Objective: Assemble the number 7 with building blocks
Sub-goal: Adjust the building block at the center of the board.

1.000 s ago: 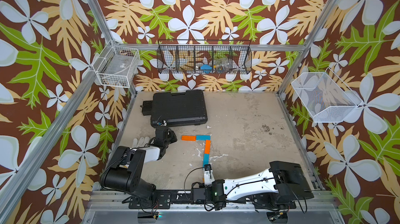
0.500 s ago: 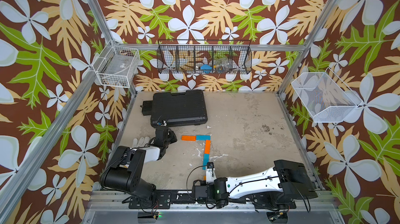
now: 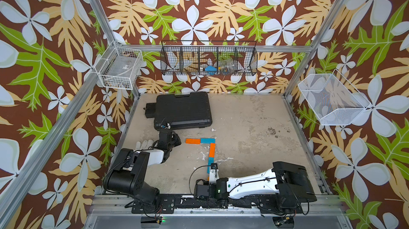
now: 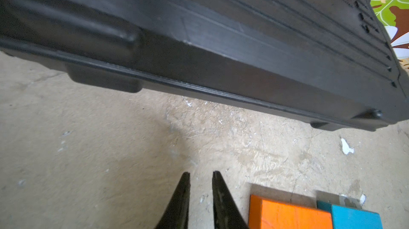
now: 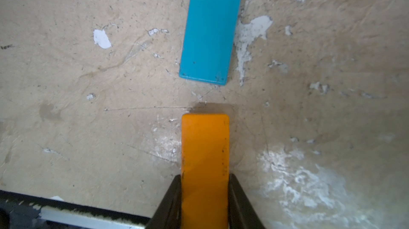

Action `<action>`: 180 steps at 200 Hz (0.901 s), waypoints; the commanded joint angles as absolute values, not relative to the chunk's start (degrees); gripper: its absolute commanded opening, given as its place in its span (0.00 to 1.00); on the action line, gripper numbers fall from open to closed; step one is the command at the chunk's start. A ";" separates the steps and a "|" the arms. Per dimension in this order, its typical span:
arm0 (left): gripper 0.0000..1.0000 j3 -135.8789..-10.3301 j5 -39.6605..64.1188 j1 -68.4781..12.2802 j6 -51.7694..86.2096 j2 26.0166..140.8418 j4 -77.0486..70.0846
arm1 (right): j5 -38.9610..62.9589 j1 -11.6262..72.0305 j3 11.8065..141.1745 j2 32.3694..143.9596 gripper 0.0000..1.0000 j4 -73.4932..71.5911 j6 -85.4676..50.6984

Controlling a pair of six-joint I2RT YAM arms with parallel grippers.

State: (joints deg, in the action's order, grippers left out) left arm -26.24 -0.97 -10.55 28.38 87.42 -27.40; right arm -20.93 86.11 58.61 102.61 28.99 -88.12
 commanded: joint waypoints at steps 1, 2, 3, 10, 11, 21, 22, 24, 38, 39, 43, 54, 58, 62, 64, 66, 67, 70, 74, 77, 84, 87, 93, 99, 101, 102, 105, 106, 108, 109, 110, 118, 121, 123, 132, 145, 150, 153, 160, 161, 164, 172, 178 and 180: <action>0.22 -26.54 -0.44 -10.30 28.54 87.54 -27.50 | -19.51 85.54 58.23 103.22 0.14 28.27 -87.89; 0.22 -26.54 -0.44 -10.29 28.55 87.54 -27.51 | -19.47 85.49 58.21 103.25 0.14 28.24 -87.89; 0.22 -26.54 -0.40 -10.33 28.56 87.54 -27.51 | -19.40 85.46 58.24 103.26 0.14 28.18 -87.89; 0.22 -26.54 -0.31 -10.36 28.55 87.54 -27.49 | -19.02 85.13 57.97 103.34 0.14 27.83 -87.89; 0.22 -26.54 -0.29 -10.36 28.56 87.54 -27.50 | -18.96 85.11 57.95 103.35 0.14 27.71 -87.89; 0.22 -26.59 -0.31 -10.33 28.52 87.54 -27.50 | -18.42 84.85 57.51 103.44 0.15 26.91 -87.86; 0.22 -26.57 -0.33 -10.31 28.54 87.54 -27.50 | -18.39 84.83 57.50 103.44 0.15 26.82 -87.83; 0.22 -26.55 -0.30 -10.38 28.56 87.54 -27.51 | -18.31 84.77 57.44 103.45 0.15 26.63 -87.81; 0.22 -26.54 -0.27 -10.37 28.55 87.54 -27.45 | -17.95 84.66 57.31 103.58 0.17 26.21 -87.80; 0.22 -26.54 -0.31 -10.32 28.56 87.54 -27.48 | -17.94 84.65 57.31 103.60 0.17 26.24 -87.80; 0.22 -26.54 -0.27 -10.34 28.55 87.54 -27.50 | -17.93 84.58 57.41 103.55 0.18 26.32 -87.87; 0.22 -26.54 -0.26 -10.31 28.55 87.54 -27.49 | -18.02 84.56 57.40 103.67 0.19 26.69 -88.17; 0.22 -26.54 -0.34 -10.32 28.56 87.54 -27.50 | -18.09 84.57 57.43 103.55 0.20 26.86 -88.31; 0.22 -26.61 -0.27 -10.33 28.55 87.54 -27.43 | -18.09 84.55 57.42 103.60 0.20 26.84 -88.41; 0.22 -26.63 -0.29 -10.34 28.52 87.54 -27.47 | -18.10 84.55 57.40 103.55 0.21 26.86 -88.46; 0.22 -26.63 -0.25 -10.30 28.55 87.56 -27.50 | -18.10 84.55 57.35 103.54 0.21 26.89 -88.49; 0.22 -26.63 -0.26 -10.33 28.56 87.55 -27.46 | -18.11 84.55 57.33 103.54 0.21 26.85 -88.50; 0.22 -26.63 -0.19 -10.32 28.55 87.60 -27.50 | -18.11 84.59 57.32 103.47 0.22 26.89 -88.53; 0.22 -26.63 -0.18 -10.33 28.64 87.62 -27.51 | -18.08 84.55 57.32 103.44 0.23 26.88 -88.52; 0.22 -26.63 -0.18 -10.39 28.61 87.67 -27.47 | -18.10 84.57 57.37 103.49 0.23 26.84 -88.55; 0.22 -26.63 -0.18 -10.35 28.65 87.63 -27.46 | -18.02 84.55 57.44 103.47 0.25 26.86 -88.51; 0.22 -26.63 -0.15 -10.34 28.59 87.63 -27.50 | -17.94 84.55 57.44 103.55 0.25 26.82 -88.44; 0.22 -26.63 -0.09 -10.34 28.62 87.70 -27.55 | -17.85 84.55 57.60 103.63 0.26 26.76 -88.25; 0.22 -26.63 -0.09 -10.31 28.65 87.74 -27.51 | -17.80 84.55 57.79 103.68 0.27 26.98 -88.43; 0.22 -26.63 -0.02 -10.31 28.61 87.72 -27.51 | -17.83 84.57 57.82 103.77 0.27 27.05 -88.51; 0.22 -26.63 -0.05 -10.34 28.63 87.72 -27.51 | -17.84 84.61 57.83 103.78 0.27 27.06 -88.51; 0.22 -26.63 -0.06 -10.32 28.65 87.74 -27.51 | -17.84 84.56 57.83 103.76 0.28 27.07 -88.53; 0.22 -26.63 -0.03 -10.35 28.65 87.73 -27.51 | -17.80 84.55 57.83 103.78 0.28 27.07 -88.52; 0.22 -26.65 -0.01 -10.37 28.61 87.72 -27.47 | -17.83 84.55 57.83 103.79 0.28 26.96 -88.51; 0.22 -26.64 -0.05 -10.32 28.63 87.72 -27.49 | -17.84 84.55 57.83 103.80 0.29 26.93 -88.51; 0.22 -26.64 -0.07 -10.35 28.64 87.76 -27.50 | -17.84 84.55 57.83 103.75 0.29 26.91 -88.51; 0.22 -26.63 -0.03 -10.32 28.61 87.75 -27.51 | -17.99 84.55 57.83 103.88 0.30 27.05 -88.71; 0.22 -26.63 -0.03 -10.29 28.65 87.74 -27.47 | -18.01 84.55 57.83 103.89 0.31 27.13 -88.84; 0.22 -26.63 -0.03 -10.28 28.65 87.72 -27.45 | -18.02 84.55 57.83 103.89 0.31 27.15 -88.87; 0.22 -26.63 -0.04 -10.43 28.65 87.78 -27.51 | -17.93 84.57 57.76 103.97 0.33 26.90 -88.86; 0.22 -26.71 -0.03 -10.31 28.65 87.78 -27.43 | -17.93 84.60 57.75 104.06 0.38 27.01 -89.05; 0.22 -26.72 -0.01 -10.33 28.61 87.82 -27.51 | -17.76 84.56 57.82 104.21 0.39 27.06 -89.15; 0.22 -26.72 -0.01 -10.37 28.65 87.80 -27.51 | -17.76 84.49 57.83 104.29 0.40 27.15 -89.17; 0.22 -26.72 -0.02 -10.40 28.65 87.80 -27.47 | -17.75 84.46 57.92 104.36 0.43 27.24 -89.21; 0.22 -26.72 -0.05 -10.38 28.65 87.80 -27.49 | -17.75 84.46 57.96 104.39 0.43 27.24 -89.21; 0.22 -26.72 -0.02 -10.36 28.65 87.80 -27.51 | -17.75 84.46 57.93 104.47 0.44 27.17 -89.21; 0.22 -26.73 -0.02 -10.32 28.64 87.76 -27.51 | -17.67 84.46 57.84 104.48 0.46 26.86 -89.28; 0.22 -26.72 -0.03 -10.35 28.65 87.80 -27.49 | -17.73 84.46 57.82 104.50 0.48 26.82 -89.58; 0.22 -26.72 -0.05 -10.34 28.63 87.82 -27.50 | -17.75 84.46 57.70 104.39 0.48 26.81 -89.56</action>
State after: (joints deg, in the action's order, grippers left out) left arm -26.41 0.03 -10.50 28.42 87.66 -27.40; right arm -21.21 84.62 58.37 103.50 25.08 -88.23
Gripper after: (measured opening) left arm 0.224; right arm 0.463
